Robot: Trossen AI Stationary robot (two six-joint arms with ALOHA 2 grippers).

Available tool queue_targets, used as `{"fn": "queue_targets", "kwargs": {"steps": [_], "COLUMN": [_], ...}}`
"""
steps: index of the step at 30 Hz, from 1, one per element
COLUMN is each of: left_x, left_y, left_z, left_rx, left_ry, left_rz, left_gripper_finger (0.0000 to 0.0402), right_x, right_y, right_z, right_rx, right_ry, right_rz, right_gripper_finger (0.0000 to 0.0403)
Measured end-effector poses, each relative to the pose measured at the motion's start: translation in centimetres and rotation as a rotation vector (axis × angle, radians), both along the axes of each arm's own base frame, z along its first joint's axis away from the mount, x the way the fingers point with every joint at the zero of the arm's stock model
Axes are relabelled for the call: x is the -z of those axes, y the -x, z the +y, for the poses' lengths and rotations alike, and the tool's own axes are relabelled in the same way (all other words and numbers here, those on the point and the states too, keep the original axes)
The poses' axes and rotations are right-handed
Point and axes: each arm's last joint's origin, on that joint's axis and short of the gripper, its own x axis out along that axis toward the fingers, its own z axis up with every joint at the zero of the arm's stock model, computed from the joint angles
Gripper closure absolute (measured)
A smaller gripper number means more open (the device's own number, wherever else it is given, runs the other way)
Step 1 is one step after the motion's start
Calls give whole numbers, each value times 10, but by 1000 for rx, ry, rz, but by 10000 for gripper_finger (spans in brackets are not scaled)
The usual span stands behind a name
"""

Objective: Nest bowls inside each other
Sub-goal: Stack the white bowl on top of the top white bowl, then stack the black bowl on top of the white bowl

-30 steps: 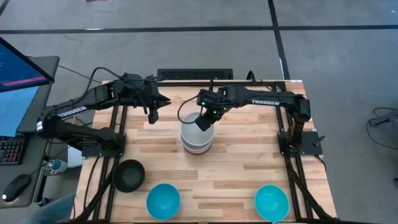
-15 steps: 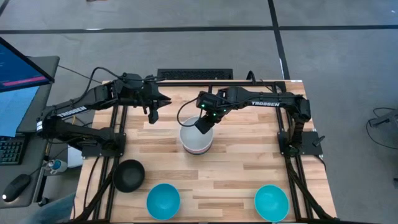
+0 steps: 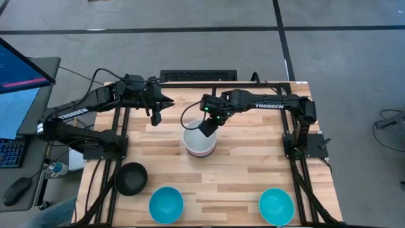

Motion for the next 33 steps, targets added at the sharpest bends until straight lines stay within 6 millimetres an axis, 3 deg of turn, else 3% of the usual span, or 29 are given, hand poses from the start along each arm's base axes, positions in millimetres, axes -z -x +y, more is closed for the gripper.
{"fn": "queue_targets", "kwargs": {"steps": [14,26,28,33], "left_x": [0,2,14,75], "left_y": [0,0,0,12], "left_z": [0,-1,-3,-10], "left_rx": [-12,8,6,-48], "left_ry": [7,43,66,234], "left_rz": [4,10,55,288], "left_gripper_finger": [348,348,348,348], "right_x": [-2,-84,-96,-120], "right_y": [6,8,9,20], "right_z": [5,-12,-13,-13], "right_rx": [-5,-33,-33,-23], "right_ry": [76,288,320,405], "right_rz": [74,-124,-161,-165], "right_gripper_finger": [267,233,230,230]}}
